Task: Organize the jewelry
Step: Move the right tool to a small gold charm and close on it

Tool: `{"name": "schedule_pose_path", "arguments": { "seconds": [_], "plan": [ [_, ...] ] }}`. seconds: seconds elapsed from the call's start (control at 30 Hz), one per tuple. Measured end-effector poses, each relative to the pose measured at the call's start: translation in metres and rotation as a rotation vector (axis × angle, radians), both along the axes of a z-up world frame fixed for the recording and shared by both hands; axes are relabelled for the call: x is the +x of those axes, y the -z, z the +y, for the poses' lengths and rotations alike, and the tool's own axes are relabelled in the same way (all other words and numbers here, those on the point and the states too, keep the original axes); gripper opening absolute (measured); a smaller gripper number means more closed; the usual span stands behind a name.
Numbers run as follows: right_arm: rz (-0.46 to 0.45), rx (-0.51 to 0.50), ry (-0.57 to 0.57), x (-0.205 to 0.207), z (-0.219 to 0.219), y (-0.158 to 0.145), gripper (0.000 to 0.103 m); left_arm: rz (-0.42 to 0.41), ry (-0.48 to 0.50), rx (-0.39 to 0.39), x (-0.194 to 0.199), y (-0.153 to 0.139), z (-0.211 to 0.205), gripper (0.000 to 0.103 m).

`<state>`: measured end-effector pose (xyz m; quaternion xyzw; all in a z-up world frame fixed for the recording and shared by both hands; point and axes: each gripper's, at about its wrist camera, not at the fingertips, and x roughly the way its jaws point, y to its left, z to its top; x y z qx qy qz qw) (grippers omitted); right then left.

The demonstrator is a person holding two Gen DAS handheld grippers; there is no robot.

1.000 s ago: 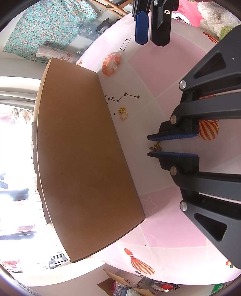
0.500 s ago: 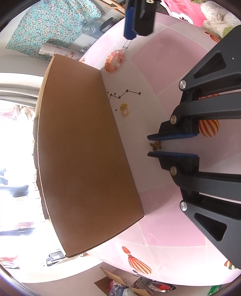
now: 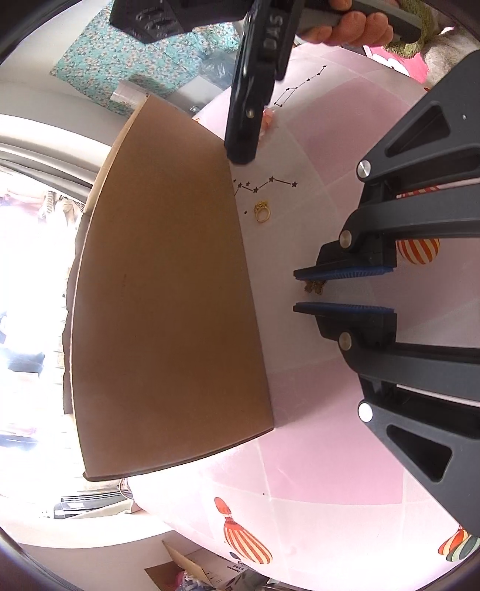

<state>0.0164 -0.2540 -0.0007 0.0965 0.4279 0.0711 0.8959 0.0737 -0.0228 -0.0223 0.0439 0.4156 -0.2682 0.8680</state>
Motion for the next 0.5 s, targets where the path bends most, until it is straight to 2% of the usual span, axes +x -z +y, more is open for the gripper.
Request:
{"name": "schedule_pose_path", "arguments": {
  "seconds": [0.23, 0.3, 0.5],
  "plan": [
    [0.033, -0.041, -0.026, 0.022, 0.015, 0.011, 0.026, -0.002, 0.004, 0.005, 0.002, -0.003, -0.005, 0.012],
    [0.031, -0.055, -0.037, 0.024, 0.019, 0.012, 0.026, -0.003, 0.001, 0.005, -0.009, -0.001, -0.001, 0.012],
    [0.047, -0.132, -0.053, 0.024, 0.028, 0.017, 0.019, 0.006, -0.004, -0.014, -0.011, -0.002, 0.002, 0.012]
  ]
}}
